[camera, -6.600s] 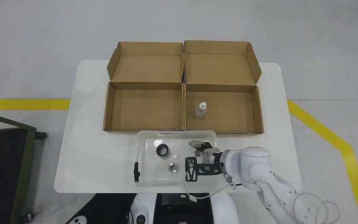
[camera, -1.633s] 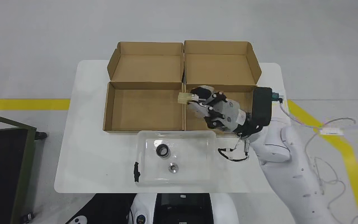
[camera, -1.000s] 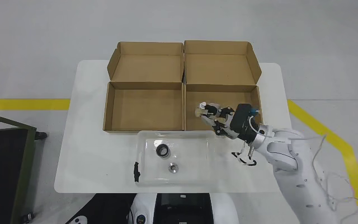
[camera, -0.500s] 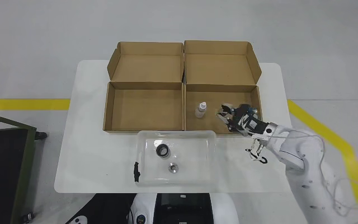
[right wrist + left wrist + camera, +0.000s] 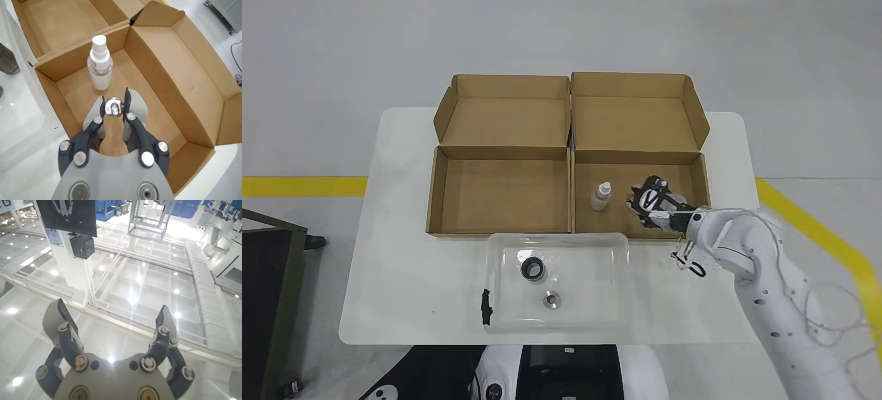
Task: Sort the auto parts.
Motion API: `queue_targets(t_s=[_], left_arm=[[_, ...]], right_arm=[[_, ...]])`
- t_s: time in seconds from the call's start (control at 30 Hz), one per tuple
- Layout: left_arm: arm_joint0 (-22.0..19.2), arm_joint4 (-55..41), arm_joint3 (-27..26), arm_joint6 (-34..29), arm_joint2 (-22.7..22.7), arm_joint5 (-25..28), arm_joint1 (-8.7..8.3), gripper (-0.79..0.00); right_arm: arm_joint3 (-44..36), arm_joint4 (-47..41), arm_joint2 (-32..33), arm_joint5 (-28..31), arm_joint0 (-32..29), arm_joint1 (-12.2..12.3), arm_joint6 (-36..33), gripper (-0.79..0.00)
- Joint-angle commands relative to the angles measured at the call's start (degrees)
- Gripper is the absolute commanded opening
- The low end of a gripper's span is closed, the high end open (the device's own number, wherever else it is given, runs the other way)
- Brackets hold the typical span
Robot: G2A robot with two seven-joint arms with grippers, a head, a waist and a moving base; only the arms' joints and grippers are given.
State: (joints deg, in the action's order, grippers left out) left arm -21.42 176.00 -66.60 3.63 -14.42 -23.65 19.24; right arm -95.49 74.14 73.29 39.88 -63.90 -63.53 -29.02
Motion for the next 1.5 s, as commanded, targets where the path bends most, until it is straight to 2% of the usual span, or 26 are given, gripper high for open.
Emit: queue_targets(t_s=[0.0,0.53,0.57,0.6,0.77,0.87,1.03,1.23,1.47], left_arm=[[0.0,0.0,0.0,0.0,0.0,0.0,0.00,0.000],[0.0,0.0,0.0,0.0,0.0,0.0,0.00,0.000],[0.0,0.0,0.0,0.0,0.0,0.0,0.00,0.000],[0.0,0.0,0.0,0.0,0.0,0.0,0.00,0.000],[0.0,0.0,0.0,0.0,0.0,0.0,0.00,0.000],[0.0,0.0,0.0,0.0,0.0,0.0,0.00,0.000],[0.0,0.0,0.0,0.0,0.0,0.0,0.00,0.000],[0.0,0.0,0.0,0.0,0.0,0.0,0.00,0.000],[0.0,0.0,0.0,0.0,0.0,0.0,0.00,0.000]], right_arm=[[1.1,0.1,-0.7,0.2,0.8,0.0,-0.6,-0.785],[7.6,0.9,-5.2,-0.8,4.8,-0.5,-1.6,-0.785],[7.8,0.9,-5.4,-0.9,5.0,-0.6,-1.6,-0.730],[8.1,0.8,-5.7,-1.0,5.1,-0.6,-1.5,-0.708],[9.3,0.2,-7.1,-1.6,6.2,-0.9,-1.4,-0.671],[9.9,-0.1,-8.0,-1.9,6.7,-1.1,-1.4,-0.591],[10.1,-0.9,-8.8,-2.4,7.4,-1.3,-0.8,-0.520],[8.5,-1.4,-8.3,-2.7,7.4,-1.2,0.0,-0.499],[1.9,-2.2,-4.5,-1.4,4.9,-0.3,1.5,-0.502]])
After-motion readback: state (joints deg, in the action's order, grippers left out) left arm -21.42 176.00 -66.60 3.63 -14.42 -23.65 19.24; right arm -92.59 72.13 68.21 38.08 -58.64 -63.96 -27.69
